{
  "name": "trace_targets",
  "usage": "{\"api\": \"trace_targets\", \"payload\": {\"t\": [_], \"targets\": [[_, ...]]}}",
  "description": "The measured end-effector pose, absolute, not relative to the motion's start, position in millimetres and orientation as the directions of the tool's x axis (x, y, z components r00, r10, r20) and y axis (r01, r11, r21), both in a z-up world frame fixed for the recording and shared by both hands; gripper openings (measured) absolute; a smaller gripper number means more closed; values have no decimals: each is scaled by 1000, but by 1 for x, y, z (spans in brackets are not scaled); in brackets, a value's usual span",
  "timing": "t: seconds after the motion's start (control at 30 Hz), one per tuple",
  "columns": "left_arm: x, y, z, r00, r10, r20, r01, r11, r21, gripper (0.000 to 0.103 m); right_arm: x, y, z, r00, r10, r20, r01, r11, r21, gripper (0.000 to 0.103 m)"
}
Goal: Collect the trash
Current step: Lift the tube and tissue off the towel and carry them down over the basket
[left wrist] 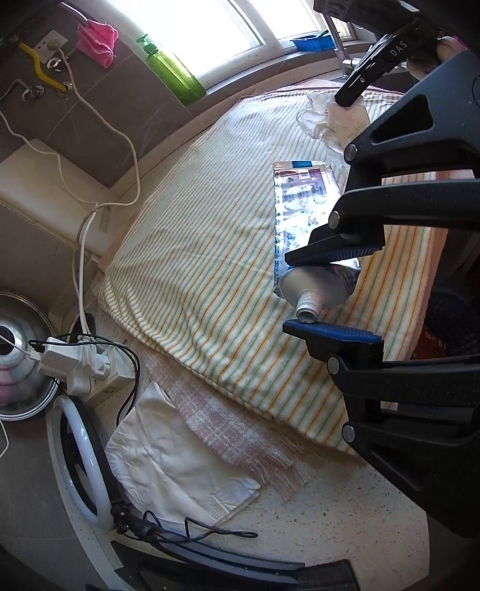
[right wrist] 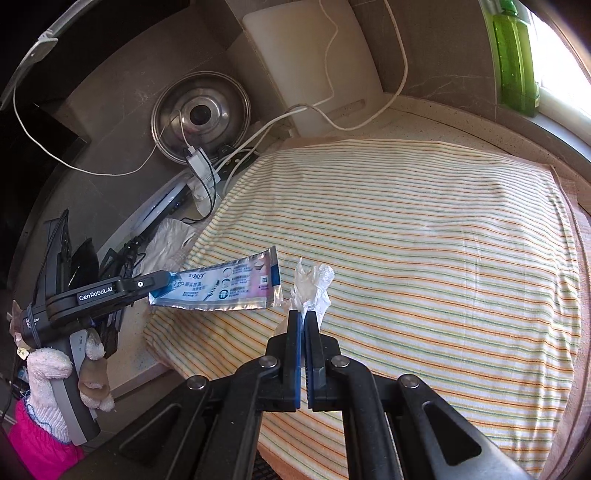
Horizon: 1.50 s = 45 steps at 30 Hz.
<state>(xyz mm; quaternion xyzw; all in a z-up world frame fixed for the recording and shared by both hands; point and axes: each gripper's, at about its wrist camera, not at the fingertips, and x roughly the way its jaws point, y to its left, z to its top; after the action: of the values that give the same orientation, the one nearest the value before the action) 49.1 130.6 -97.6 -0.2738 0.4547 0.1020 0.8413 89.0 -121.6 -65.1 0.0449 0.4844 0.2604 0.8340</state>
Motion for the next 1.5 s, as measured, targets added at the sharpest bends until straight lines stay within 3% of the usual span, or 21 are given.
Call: {"api": "trace_targets", "payload": {"t": [0.97, 1.5], "targets": [[-74, 142, -103, 542, -104, -834, -392, 847, -360, 29, -2, -104, -42, 420, 482, -769, -382, 863, 331, 0], [-119, 143, -143, 451, -107, -886, -405, 860, -310, 29, -45, -90, -65, 365, 490, -792, -375, 856, 357, 0]]}}
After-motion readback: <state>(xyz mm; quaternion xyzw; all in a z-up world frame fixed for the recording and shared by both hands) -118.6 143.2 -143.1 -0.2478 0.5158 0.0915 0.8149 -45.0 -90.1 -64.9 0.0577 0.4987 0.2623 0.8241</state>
